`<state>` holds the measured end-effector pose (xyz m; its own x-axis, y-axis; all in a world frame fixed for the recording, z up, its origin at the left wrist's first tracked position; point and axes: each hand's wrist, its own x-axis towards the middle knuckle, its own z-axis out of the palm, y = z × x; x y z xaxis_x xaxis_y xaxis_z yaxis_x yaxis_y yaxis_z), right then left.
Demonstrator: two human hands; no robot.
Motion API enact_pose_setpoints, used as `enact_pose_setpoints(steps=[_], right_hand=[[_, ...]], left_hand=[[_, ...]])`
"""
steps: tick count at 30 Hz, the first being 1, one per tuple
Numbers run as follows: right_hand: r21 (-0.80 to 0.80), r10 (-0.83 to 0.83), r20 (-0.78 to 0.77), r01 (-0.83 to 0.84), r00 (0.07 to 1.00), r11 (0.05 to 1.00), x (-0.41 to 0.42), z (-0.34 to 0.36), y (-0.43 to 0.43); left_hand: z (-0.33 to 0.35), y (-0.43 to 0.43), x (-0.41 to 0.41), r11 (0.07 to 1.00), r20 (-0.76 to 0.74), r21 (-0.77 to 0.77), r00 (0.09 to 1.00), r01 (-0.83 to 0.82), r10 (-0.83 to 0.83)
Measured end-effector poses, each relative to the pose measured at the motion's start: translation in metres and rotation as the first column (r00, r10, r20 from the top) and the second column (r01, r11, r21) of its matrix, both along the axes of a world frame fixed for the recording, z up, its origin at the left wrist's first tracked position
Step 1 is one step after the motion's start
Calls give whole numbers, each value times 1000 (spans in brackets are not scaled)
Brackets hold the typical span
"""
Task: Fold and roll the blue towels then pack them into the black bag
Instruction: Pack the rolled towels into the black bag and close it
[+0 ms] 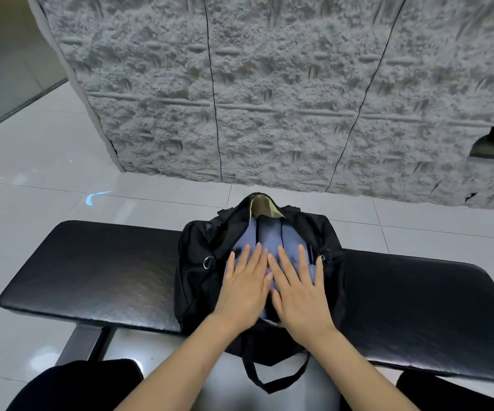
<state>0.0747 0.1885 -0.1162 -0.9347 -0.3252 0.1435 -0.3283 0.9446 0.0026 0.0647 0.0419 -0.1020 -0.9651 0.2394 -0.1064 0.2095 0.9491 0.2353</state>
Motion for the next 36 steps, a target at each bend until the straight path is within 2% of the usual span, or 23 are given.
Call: enact_pose_setpoints(steps=[4, 6, 8, 11, 12, 13, 14, 17, 20, 23, 25, 27, 30, 32, 36], right_hand=[[26, 13, 59, -14, 998, 1000, 14, -19, 6], [18, 8, 85, -9, 996, 1000, 13, -25, 5], [11, 9, 98, -10, 995, 1000, 11, -30, 4], [-8, 10, 118, -9, 993, 1000, 11, -36, 2], [-14, 6, 130, -4, 991, 1000, 12, -36, 2], [-16, 2, 146, 1, 989, 1000, 11, -35, 2], [-14, -2, 158, 5, 987, 1000, 11, -33, 2], [-4, -22, 212, 24, 977, 1000, 10, -26, 1], [28, -48, 260, 42, 965, 999, 8, -20, 4], [61, -46, 271, 31, 961, 998, 7, -13, 7], [76, -34, 250, 15, 968, 997, 4, -6, 5], [61, -27, 206, 15, 978, 998, 2, 4, 1], [56, 34, 161, -43, 986, 998, 3, 12, -4], [72, 62, 158, -74, 986, 995, 2, 10, -2], [107, 39, 204, -62, 978, 992, -3, -1, 2]], left_hand=[[-22, 3, 13, 998, 20, -47, 999, 31, -30], [-27, 2, 14, 997, 1, -30, 998, 67, -67], [-32, 1, 13, 998, 47, 10, 997, 68, -68], [-43, 0, 11, 994, 60, -80, 996, 73, -68], [-41, 1, 11, 996, 76, -78, 996, 46, -40], [-43, 1, 11, 996, 29, -82, 999, 23, -20], [-41, 1, 10, 996, 78, -82, 996, 40, -34], [-32, -5, 7, 994, 56, -68, 995, 89, -86], [-17, -23, 5, 986, -99, -166, 995, -19, 3], [-7, -46, 2, 960, -376, -184, 918, -210, 129], [-1, -54, -1, 940, -459, -141, 861, -312, 217], [1, -54, -5, 910, -408, -90, 849, -404, 337], [-2, -54, -10, 864, -234, -122, 860, -489, 454], [2, -60, -12, 855, -197, -206, 876, -476, 440], [26, -93, -11, 884, -122, -238, 916, -402, 383]])
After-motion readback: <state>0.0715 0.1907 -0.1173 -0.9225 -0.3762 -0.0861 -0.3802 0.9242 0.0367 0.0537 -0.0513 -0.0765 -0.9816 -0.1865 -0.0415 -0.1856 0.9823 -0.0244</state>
